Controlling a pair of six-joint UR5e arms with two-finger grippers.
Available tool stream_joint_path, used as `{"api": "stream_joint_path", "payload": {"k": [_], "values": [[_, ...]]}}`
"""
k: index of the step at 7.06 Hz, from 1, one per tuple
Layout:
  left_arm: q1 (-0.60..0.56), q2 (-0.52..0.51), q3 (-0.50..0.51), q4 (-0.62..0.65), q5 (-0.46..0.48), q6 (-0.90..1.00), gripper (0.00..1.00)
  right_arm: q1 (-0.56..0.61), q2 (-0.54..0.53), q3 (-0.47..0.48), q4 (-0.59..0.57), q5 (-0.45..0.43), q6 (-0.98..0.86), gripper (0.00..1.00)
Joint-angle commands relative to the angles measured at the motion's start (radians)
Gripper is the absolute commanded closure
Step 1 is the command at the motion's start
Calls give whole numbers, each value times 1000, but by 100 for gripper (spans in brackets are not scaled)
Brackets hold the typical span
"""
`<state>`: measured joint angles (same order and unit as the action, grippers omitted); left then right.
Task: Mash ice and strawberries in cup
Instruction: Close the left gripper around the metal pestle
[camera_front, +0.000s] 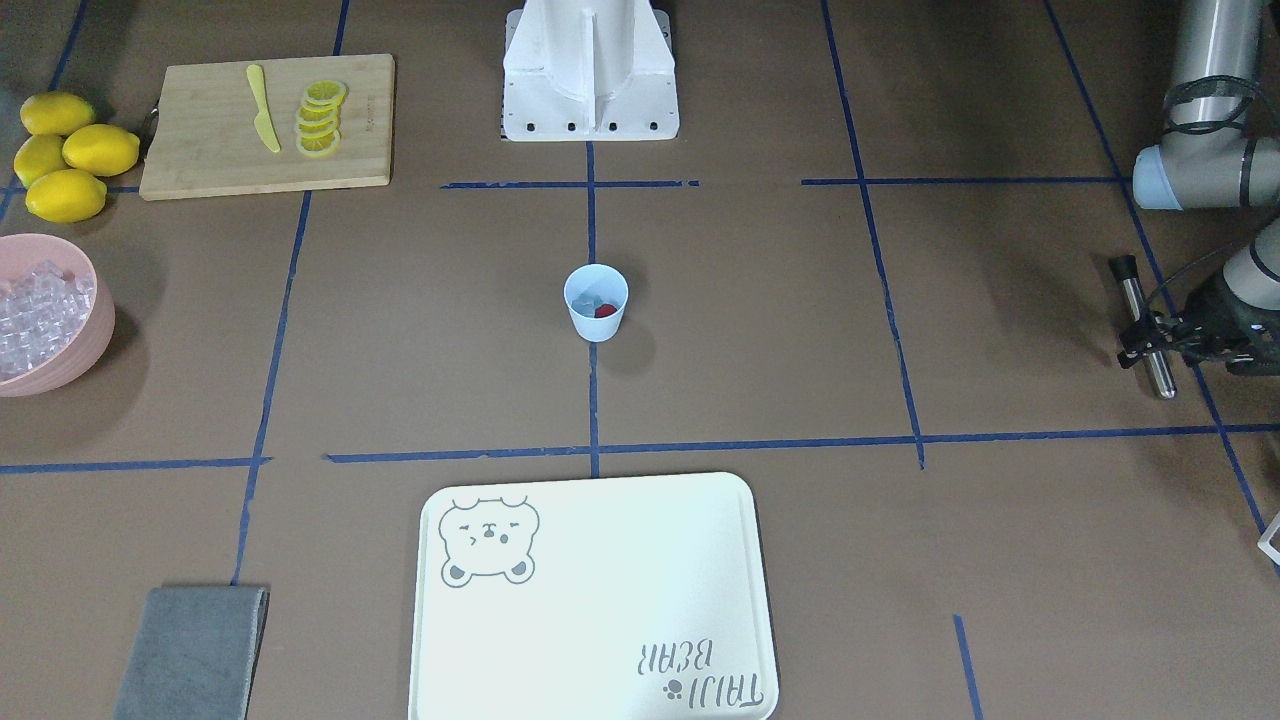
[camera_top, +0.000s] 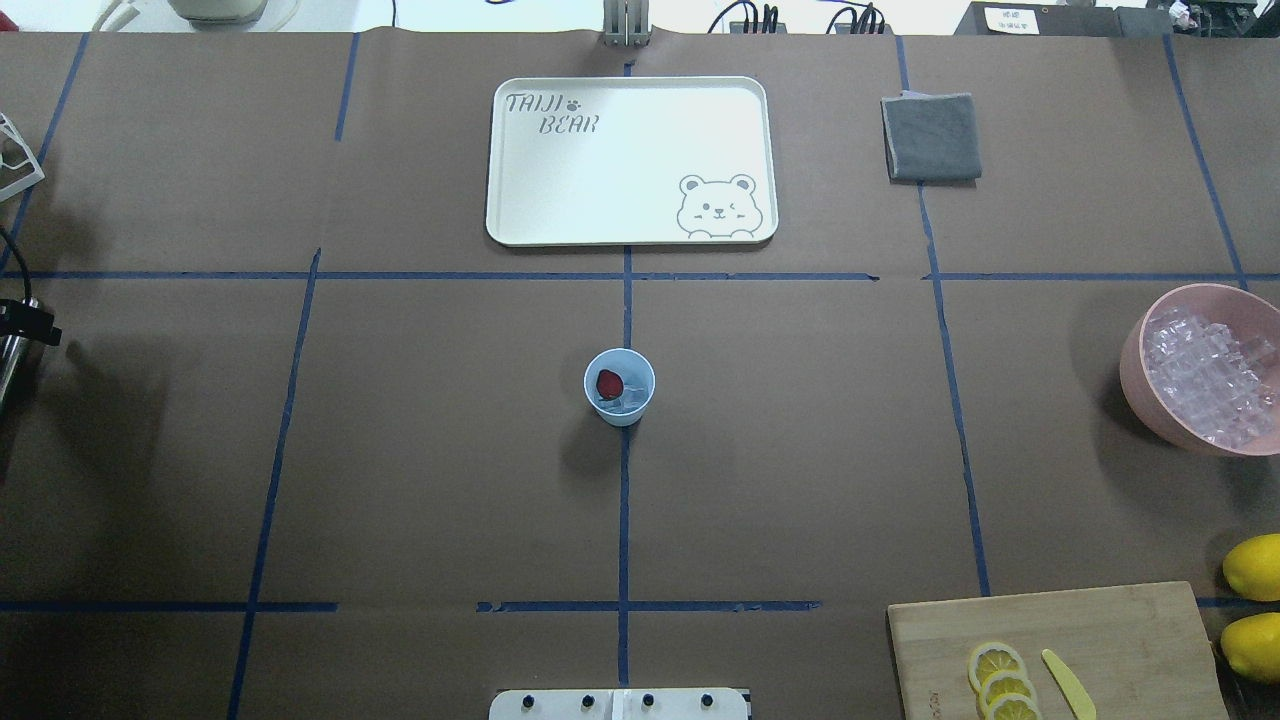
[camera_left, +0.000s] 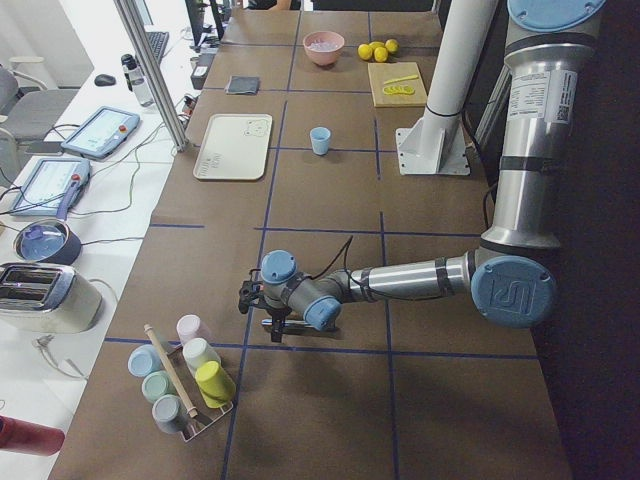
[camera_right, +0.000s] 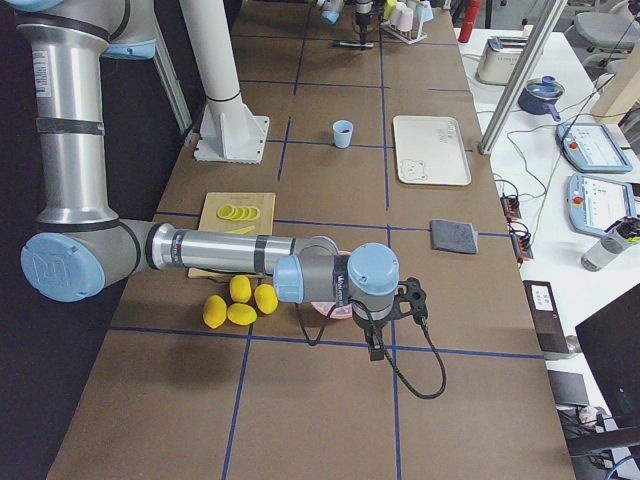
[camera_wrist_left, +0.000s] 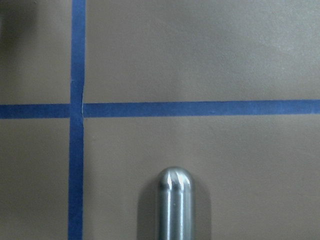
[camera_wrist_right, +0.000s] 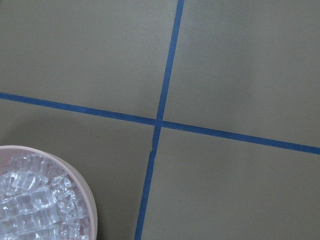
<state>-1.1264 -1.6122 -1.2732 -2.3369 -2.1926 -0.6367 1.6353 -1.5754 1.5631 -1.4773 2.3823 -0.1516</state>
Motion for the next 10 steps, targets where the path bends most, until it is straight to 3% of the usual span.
{"api": "stream_joint_path", "payload": {"k": [1,3,5,7,9,10], "values": [[0,2,0,-10,-1,0,38,0,8,0,0,0,1,0],[-1,14,-3,-39,-1,8,90,0,14,0,-1,0,1,0],[-9,18,-53,-33,-12,8,100,0,15,0,-1,-2,1,0],[-47,40,-267,84,-33,8,100,0,23,3,-1,0,16,0],[-58,0,-449,102,-18,6,100,2,17,12,-1,6,32,0],[-56,-59,-509,106,53,6,100,2,12,24,-1,14,32,0]]}}
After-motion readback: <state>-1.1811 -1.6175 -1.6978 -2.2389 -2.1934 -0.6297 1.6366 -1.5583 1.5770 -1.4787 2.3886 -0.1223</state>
